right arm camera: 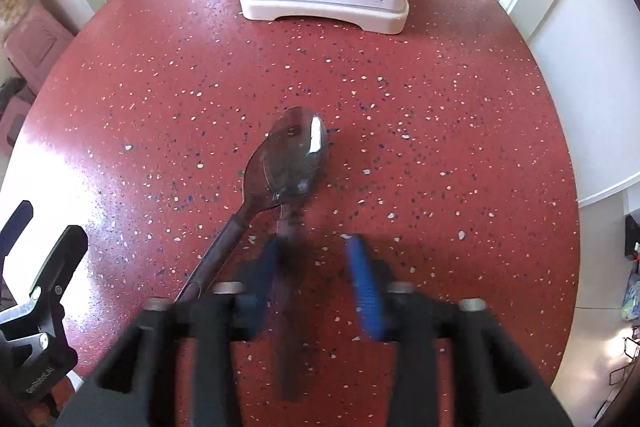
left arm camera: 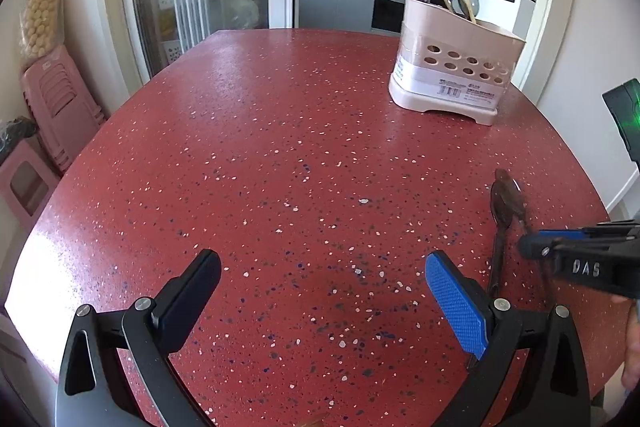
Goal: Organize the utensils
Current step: 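Close the right tool on the handle of a dark spoon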
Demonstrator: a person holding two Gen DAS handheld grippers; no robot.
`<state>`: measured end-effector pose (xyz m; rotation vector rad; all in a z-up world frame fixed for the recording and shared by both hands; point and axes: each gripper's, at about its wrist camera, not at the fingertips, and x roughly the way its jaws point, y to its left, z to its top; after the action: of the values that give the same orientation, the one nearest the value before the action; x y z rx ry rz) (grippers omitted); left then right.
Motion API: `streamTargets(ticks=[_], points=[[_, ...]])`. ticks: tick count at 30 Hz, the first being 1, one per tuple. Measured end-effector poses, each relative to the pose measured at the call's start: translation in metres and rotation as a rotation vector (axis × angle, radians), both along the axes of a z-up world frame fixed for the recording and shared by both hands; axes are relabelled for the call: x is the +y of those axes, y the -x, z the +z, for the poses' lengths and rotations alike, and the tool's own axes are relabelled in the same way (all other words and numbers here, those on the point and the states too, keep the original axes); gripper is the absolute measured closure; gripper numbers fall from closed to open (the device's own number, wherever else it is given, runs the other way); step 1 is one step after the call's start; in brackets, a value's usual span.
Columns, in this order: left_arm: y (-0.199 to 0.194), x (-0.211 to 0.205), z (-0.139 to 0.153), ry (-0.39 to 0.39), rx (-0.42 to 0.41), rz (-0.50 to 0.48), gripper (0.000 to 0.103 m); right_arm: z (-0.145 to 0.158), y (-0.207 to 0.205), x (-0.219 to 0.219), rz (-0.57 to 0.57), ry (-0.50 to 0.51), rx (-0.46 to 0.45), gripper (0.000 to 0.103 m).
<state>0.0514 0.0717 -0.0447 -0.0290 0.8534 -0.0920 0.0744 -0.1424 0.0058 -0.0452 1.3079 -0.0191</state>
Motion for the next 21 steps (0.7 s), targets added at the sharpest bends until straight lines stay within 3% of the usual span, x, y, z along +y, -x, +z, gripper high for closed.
streamTargets(ticks=[7,17,21], points=[[-0.006,-0.027,0.000,-0.015,0.028,-0.098,0.000,0.002,0.006,-0.028,-0.033,-0.035,-0.029,0.090],[-0.028,-0.102,-0.009,-0.105,0.116,-0.336,0.000,0.004,0.015,-0.065,-0.072,-0.057,-0.050,0.090],[-0.036,-0.115,-0.015,-0.113,0.160,-0.365,0.000,0.003,0.013,-0.076,-0.071,-0.083,-0.054,0.090]])
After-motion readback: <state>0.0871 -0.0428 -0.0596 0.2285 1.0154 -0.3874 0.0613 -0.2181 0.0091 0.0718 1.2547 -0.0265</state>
